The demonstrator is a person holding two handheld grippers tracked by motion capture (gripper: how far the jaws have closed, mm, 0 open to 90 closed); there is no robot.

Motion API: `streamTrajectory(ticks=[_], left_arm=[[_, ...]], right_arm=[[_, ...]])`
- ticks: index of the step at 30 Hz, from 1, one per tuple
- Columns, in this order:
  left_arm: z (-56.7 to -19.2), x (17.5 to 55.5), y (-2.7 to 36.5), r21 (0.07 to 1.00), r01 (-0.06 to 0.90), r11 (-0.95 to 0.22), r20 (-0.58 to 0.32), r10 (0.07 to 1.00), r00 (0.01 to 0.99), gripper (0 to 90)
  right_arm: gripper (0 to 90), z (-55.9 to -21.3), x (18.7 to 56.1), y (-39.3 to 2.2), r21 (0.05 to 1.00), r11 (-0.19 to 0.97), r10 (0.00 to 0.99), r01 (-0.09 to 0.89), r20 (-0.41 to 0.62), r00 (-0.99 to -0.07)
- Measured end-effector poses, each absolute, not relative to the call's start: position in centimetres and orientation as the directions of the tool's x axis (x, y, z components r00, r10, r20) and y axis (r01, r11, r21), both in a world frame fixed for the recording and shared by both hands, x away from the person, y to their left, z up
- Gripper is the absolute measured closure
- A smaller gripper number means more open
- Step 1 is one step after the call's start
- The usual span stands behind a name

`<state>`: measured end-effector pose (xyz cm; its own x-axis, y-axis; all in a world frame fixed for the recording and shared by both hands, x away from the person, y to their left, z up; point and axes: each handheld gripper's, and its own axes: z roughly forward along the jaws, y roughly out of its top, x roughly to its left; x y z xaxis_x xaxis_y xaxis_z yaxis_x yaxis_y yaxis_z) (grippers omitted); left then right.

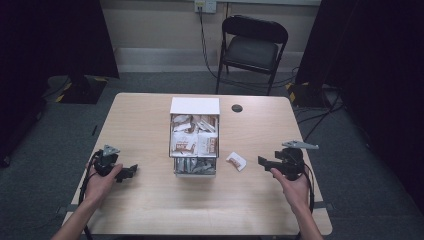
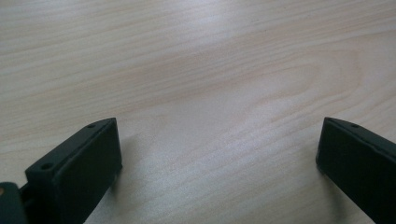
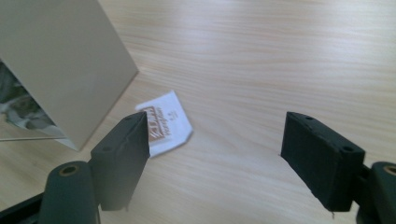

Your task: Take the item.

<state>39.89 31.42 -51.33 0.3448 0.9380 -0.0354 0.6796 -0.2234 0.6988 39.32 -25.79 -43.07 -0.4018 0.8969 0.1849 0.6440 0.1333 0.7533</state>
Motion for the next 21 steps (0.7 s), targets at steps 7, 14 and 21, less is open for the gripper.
streamTrajectory(ticks=[7, 14, 21], left_arm=[[-51.3, 39.9, 31.4, 0.699, 0.680, -0.223, -0.035, 0.938, 0.345, 0.0], [-51.3, 39.9, 31.4, 0.699, 0.680, -0.223, -0.036, 0.938, 0.345, 0.0], [-51.3, 39.9, 31.4, 0.697, 0.680, -0.228, -0.033, 0.937, 0.347, 0.0]], right_arm=[[22.5, -44.2, 38.8, -27.9, 0.734, 0.114, 0.921, 0.670, 0.175, -0.348], [20.5, -46.4, 39.1, -30.2, 0.662, 0.125, 0.958, 0.739, 0.112, -0.263], [17.4, -48.2, 39.2, -30.7, 0.602, 0.153, 0.972, 0.784, 0.052, -0.230]])
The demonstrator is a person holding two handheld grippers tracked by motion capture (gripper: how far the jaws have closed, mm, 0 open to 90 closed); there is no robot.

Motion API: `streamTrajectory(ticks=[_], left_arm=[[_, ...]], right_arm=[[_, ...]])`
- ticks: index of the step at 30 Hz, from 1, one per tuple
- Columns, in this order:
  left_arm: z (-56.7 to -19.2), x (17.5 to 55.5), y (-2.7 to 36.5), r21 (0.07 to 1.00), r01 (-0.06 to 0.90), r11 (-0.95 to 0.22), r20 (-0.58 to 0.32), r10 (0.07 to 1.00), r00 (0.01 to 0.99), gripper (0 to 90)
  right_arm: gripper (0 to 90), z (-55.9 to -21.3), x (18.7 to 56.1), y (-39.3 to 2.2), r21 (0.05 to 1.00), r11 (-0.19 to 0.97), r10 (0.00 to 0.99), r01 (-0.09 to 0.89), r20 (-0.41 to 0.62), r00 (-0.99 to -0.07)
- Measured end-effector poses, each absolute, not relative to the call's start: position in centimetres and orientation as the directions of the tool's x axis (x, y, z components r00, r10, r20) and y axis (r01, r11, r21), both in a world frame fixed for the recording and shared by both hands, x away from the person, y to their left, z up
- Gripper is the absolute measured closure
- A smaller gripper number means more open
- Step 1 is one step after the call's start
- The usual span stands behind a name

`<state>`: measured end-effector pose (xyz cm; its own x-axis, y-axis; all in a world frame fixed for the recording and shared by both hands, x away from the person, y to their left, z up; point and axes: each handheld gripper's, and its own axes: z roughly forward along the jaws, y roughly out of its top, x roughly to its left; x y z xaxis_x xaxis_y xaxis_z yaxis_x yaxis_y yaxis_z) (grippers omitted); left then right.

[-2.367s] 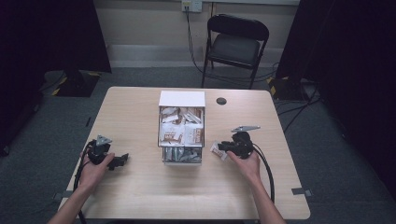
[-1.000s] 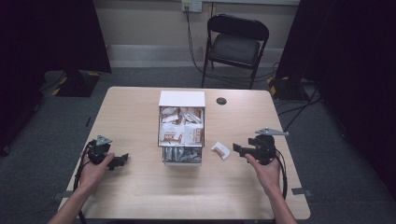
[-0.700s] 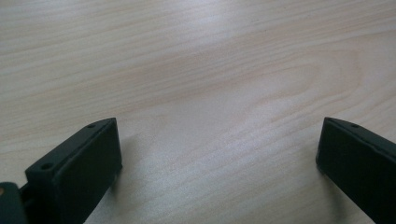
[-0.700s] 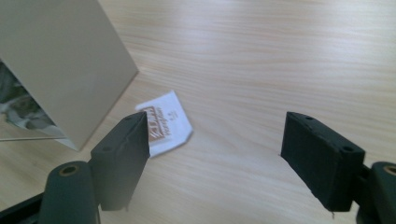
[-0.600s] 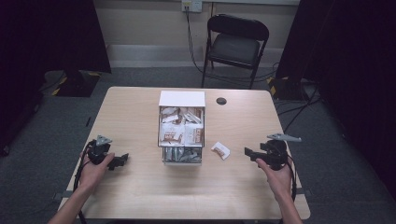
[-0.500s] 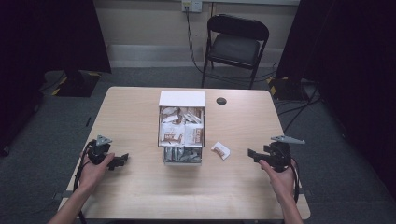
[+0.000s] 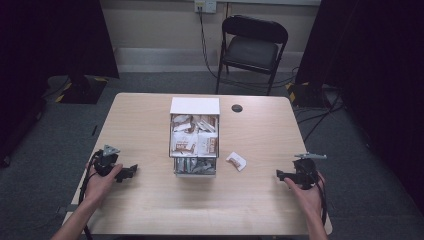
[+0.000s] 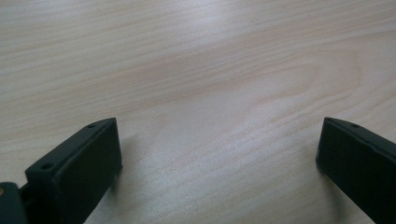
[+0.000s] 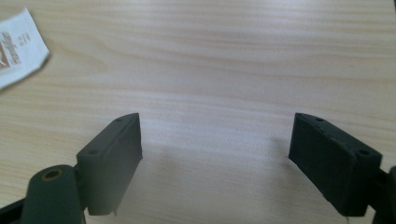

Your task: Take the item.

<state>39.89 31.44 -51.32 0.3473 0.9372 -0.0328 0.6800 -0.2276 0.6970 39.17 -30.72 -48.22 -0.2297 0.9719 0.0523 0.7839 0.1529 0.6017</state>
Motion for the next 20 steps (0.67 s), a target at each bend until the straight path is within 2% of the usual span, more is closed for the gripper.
streamTrajectory(ticks=[4, 6, 10, 20], left_arm=[[-51.3, 39.9, 31.4, 0.699, 0.680, -0.223, -0.036, 0.938, 0.345, 0.0], [-51.3, 39.9, 31.4, 0.699, 0.679, -0.223, -0.036, 0.938, 0.345, 0.0], [-51.3, 39.9, 31.4, 0.699, 0.680, -0.223, -0.036, 0.938, 0.345, 0.0], [-51.3, 39.9, 31.4, 0.699, 0.680, -0.223, -0.036, 0.938, 0.345, 0.0]], right_arm=[[17.4, -48.7, 39.0, -30.4, 0.602, 0.158, 0.976, 0.783, 0.022, -0.215], [15.4, -49.2, 38.8, -30.3, 0.638, 0.152, 0.982, 0.755, -0.013, -0.187], [13.3, -50.1, 38.2, -30.5, 0.714, 0.137, 0.984, 0.687, -0.018, -0.177], [13.2, -50.1, 38.2, -30.4, 0.714, 0.129, 0.986, 0.688, -0.019, -0.165]])
